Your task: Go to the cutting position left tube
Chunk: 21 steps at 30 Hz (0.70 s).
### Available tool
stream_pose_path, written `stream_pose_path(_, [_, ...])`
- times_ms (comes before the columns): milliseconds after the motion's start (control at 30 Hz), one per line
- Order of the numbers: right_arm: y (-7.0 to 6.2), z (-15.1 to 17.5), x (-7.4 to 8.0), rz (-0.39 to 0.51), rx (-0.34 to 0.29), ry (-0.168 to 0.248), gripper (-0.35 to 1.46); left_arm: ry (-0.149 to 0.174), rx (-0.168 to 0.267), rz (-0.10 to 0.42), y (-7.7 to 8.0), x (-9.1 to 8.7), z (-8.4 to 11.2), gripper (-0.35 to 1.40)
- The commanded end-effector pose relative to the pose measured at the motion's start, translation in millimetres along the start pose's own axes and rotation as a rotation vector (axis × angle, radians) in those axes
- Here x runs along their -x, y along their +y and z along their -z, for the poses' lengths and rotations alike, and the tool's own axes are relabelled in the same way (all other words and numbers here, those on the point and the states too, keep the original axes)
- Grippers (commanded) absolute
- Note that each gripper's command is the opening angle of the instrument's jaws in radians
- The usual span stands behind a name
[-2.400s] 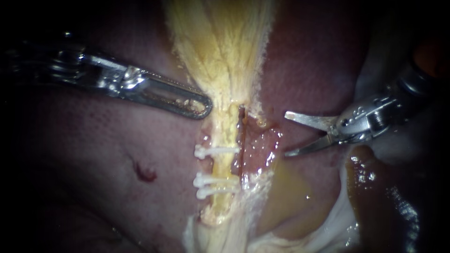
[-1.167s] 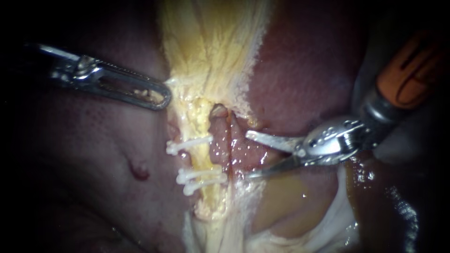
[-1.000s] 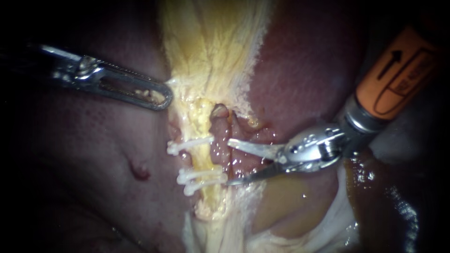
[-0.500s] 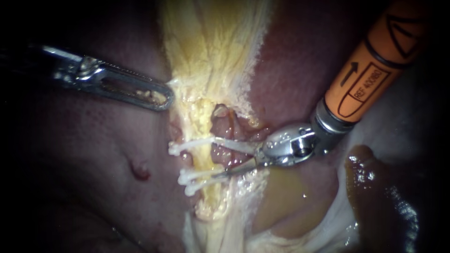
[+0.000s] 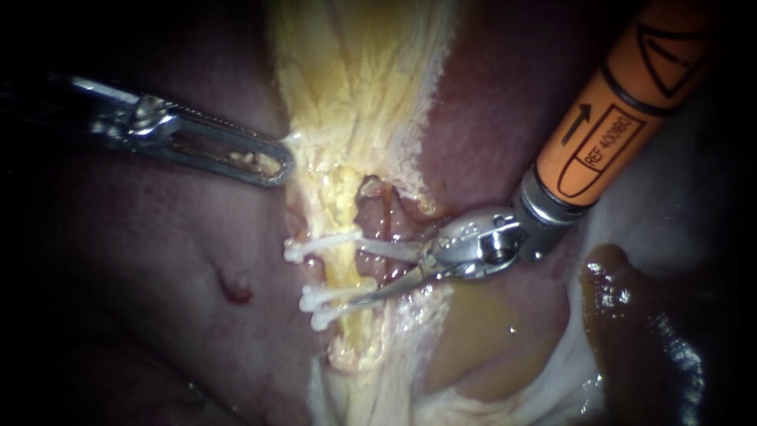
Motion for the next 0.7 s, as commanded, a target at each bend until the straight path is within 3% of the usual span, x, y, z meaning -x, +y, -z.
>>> stream_pose_path(33, [0.0,-0.2,-0.3,0.0,-0.005,0.01,1.4,0.0,0.0,0.0,0.0,0.0,0.0,-0.35])
stream_pose_path(433, [-0.5,-2.2,-2.5,0.006,-0.096,0.087,1.39,-0.001,0.002,0.001,-0.1,0.2,-0.4,-0.35])
stream_pose_path(700, [0.2,-4.3,-3.6,-0.011,-0.125,0.14,1.35,-0.002,0.003,0.002,-0.2,0.3,-0.7,-0.35])
